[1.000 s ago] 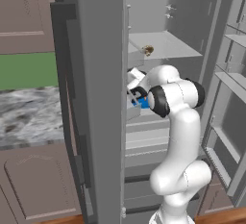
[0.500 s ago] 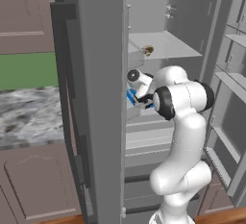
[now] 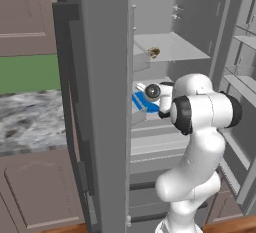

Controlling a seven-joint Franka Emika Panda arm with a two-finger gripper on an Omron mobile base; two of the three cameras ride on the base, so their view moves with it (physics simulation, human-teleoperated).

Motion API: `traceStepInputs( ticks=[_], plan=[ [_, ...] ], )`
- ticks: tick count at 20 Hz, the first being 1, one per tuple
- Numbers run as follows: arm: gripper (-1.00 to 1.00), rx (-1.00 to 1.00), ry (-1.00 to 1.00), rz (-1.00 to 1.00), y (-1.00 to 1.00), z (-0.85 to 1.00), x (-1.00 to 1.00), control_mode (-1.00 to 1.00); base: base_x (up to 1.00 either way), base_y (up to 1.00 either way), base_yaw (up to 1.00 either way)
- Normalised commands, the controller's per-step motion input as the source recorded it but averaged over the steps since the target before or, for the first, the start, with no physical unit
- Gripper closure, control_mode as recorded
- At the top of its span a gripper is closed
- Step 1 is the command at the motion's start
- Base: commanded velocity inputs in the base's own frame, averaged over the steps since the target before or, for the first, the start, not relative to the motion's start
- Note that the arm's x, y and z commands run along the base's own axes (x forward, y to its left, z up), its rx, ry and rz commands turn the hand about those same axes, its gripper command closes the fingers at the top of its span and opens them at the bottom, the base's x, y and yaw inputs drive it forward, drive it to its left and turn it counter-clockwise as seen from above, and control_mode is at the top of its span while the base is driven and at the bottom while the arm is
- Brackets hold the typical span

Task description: Transport the shrimp from the fridge to the microwave and turn on the microwave.

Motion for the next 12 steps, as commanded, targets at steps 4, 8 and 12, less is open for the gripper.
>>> traceStepInputs(
  ticks=[4, 8, 12],
  plan=[
    [1.0, 0.0, 0.02, 0.01, 0.0, 0.8, -0.63, -1.0, 0.0, 0.0, 0.0],
    [1.0, 0.03, 0.18, 0.0, 0.0, 0.88, -0.51, -1.0, 0.0, 0.0, 0.0],
    [1.0, 0.09, 0.28, 0.0, 0.0, 0.92, -0.32, -1.0, 0.0, 0.0, 0.0]
  ],
)
